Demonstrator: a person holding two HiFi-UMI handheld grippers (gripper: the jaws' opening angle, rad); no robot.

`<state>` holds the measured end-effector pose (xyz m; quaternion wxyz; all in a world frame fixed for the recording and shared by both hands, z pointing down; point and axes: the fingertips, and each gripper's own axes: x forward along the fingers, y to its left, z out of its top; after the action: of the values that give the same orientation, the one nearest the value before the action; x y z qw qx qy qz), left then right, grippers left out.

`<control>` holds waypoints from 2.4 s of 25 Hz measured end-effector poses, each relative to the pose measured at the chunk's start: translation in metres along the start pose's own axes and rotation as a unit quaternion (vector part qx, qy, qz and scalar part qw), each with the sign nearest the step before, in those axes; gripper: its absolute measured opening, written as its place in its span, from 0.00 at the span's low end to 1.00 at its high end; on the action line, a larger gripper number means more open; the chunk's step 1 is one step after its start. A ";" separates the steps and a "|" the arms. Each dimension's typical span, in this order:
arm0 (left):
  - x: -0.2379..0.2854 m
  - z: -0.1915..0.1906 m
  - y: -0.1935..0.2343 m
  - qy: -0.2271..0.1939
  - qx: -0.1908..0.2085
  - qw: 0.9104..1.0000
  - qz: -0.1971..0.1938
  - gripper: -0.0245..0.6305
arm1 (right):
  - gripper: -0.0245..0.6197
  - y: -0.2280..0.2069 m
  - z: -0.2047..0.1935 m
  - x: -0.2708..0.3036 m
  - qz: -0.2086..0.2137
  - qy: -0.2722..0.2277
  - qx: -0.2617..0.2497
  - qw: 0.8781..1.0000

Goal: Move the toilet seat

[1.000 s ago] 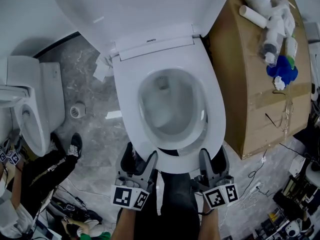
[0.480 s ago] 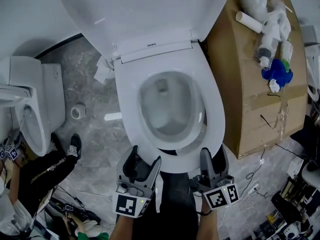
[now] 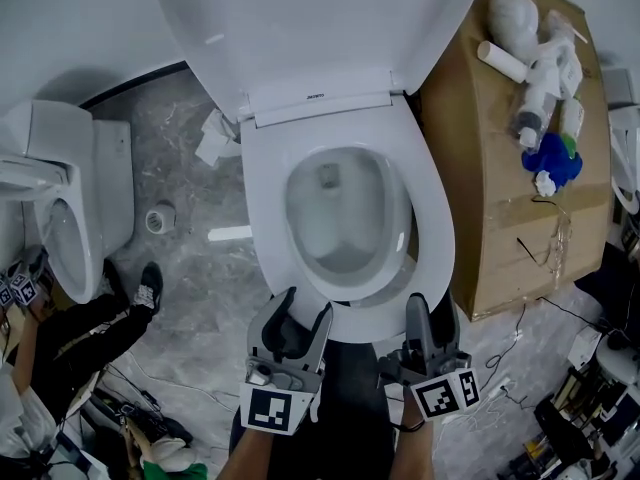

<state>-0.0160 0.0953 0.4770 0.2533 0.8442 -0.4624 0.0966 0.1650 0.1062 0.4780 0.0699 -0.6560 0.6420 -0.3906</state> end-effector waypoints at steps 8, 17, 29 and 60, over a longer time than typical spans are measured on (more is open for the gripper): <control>0.004 0.021 0.005 -0.018 0.000 0.999 0.029 0.35 | 0.56 0.006 0.003 0.001 0.003 0.003 -0.008 1.000; 0.003 0.038 0.008 -0.039 0.029 0.998 0.043 0.25 | 0.54 0.029 0.028 -0.002 -0.004 -0.038 -0.173 0.984; 0.004 0.059 0.012 -0.046 0.040 0.997 0.041 0.19 | 0.28 0.069 0.042 0.002 0.063 -0.051 -0.243 0.967; 0.013 0.123 0.028 -0.077 0.053 0.994 0.053 0.05 | 0.08 0.108 0.093 0.026 0.085 -0.047 -0.276 0.956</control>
<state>-0.0407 0.0100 0.3867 0.1662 0.8358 -0.5187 0.0692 0.1325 0.0269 0.3614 -0.0507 -0.6104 0.7742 -0.1593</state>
